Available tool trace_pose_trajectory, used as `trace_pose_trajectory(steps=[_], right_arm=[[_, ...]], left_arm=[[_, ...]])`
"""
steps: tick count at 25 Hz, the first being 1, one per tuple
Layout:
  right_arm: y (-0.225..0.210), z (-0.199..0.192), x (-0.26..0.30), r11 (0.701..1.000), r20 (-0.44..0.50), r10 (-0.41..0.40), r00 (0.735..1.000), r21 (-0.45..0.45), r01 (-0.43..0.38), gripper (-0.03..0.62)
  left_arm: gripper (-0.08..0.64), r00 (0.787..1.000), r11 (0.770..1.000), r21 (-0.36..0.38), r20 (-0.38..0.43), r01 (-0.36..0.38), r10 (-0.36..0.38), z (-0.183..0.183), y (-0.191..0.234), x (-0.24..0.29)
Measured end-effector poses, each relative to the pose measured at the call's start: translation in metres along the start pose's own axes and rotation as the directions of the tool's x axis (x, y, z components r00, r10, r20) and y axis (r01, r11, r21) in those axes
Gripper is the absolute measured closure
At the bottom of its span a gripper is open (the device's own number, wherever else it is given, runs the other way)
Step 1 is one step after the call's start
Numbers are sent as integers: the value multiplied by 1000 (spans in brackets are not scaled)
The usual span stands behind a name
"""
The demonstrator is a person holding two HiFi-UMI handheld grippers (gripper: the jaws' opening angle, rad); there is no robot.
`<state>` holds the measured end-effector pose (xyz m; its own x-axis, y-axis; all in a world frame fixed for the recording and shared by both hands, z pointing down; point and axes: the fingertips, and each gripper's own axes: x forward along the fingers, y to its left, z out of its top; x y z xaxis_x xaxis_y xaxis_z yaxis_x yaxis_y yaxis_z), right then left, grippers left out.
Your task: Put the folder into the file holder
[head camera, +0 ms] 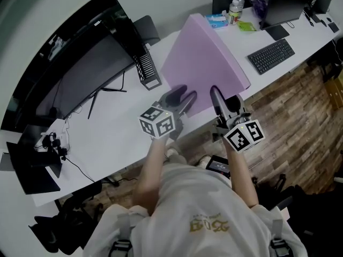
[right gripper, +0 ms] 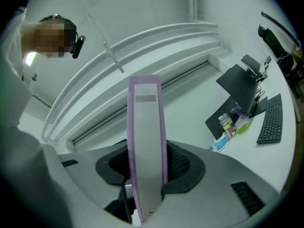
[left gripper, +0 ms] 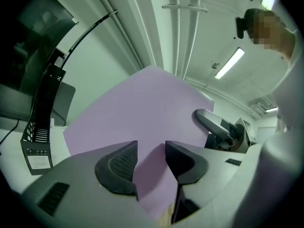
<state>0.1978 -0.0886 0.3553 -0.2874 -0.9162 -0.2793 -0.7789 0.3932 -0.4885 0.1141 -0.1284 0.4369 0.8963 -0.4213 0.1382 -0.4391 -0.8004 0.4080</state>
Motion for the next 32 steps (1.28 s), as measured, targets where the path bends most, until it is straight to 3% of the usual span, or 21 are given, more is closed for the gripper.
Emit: trace_pose_trajectory(steps=[12,16,32], right_arm=[[55,4,55,995,42,11,999,-101,-6,414],[70,-6,78,995,49,2,999,-102,3,414],[107,-47,140,990,8,-20,1000,-142,21,411]], left_arm=[[376,990,998,-44,135,47,-41,58,37,-35],[377,983,994,-102,184,48,-29,73,60,-50],[379,967,976,-205,255,68,-14,95,127,-88]])
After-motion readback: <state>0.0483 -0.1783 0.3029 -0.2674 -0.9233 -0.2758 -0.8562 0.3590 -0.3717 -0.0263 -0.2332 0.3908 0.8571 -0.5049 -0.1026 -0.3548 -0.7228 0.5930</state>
